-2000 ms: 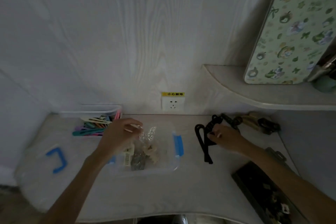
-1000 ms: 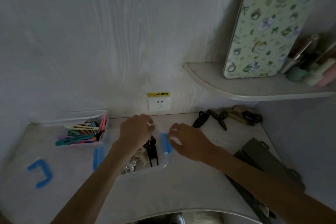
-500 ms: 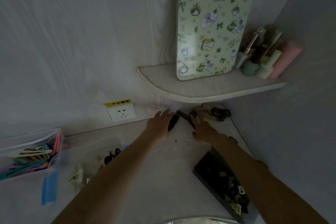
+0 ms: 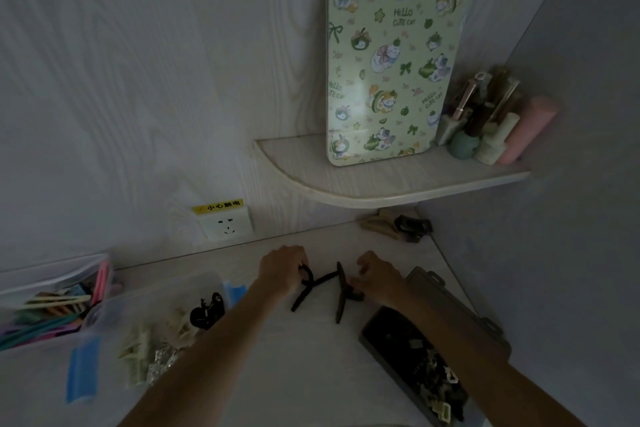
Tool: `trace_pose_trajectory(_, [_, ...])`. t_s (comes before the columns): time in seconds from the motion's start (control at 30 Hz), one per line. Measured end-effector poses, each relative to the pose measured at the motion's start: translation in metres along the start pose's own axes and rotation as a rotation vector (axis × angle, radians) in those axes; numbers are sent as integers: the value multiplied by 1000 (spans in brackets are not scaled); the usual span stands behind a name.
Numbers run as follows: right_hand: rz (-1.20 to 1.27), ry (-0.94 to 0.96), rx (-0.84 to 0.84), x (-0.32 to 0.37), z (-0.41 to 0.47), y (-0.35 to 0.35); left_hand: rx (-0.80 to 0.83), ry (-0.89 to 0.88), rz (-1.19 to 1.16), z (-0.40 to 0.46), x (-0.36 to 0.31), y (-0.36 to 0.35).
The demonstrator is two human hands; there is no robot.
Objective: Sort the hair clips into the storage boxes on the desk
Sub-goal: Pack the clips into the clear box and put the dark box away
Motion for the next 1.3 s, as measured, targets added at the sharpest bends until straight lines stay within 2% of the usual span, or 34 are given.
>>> trace_pose_trajectory(0.1, [-165, 0, 36, 4, -10, -7, -94, 4, -87, -14, -4, 19])
trace_pose_trajectory(0.23, [-130, 29, 151, 22, -16, -14, -242, 44, -191, -50, 12, 59])
trace_pose_trajectory(0.4, [-22, 6, 201, 36, -11, -18, -392, 142, -413, -116, 69, 102])
trace_pose_trajectory(0.5, [-153, -62, 319, 37, -19, -34, -533, 216, -549, -162, 115, 115])
trace_pose_trajectory(0.57, [-316, 0, 375, 46, -27, -50, -581, 311, -540, -190, 145, 115])
trace_pose_trajectory(0.63, [-384, 85, 371, 58, -35, -60, -562, 404, -530, -206, 167, 108])
trace_pose_trajectory(0.77, [-377, 170, 359, 88, -38, -59, -560, 542, -393, -226, 190, 97])
trace_pose_trajectory(0.83, [-350, 217, 261, 118, -42, -41, -589, 560, -334, -231, 193, 93])
trace_pose_trajectory(0.93, [-368, 487, 76, 192, -70, -22, -604, 620, -345, -234, 199, 87])
trace_pose_trajectory(1.03, [-431, 714, 178, 252, -112, -62, -573, 636, -292, -234, 196, 85])
trace_pose_trajectory(1.13, [-572, 740, 197, 270, -112, -121, -540, 664, -87, -234, 185, 92])
trace_pose_trajectory(1.3, [-552, 709, 175, 268, -85, -161, -442, 624, 58, -231, 182, 88])
Point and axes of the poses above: each hand's wrist, its own z-axis towards the middle knuckle, its own y-axis out of the back of the hand, x = y × z, the point moved 7 cm from there along z, towards the middle knuckle, and after that the axes turned 1 degree about x, right-handed, at the moved point
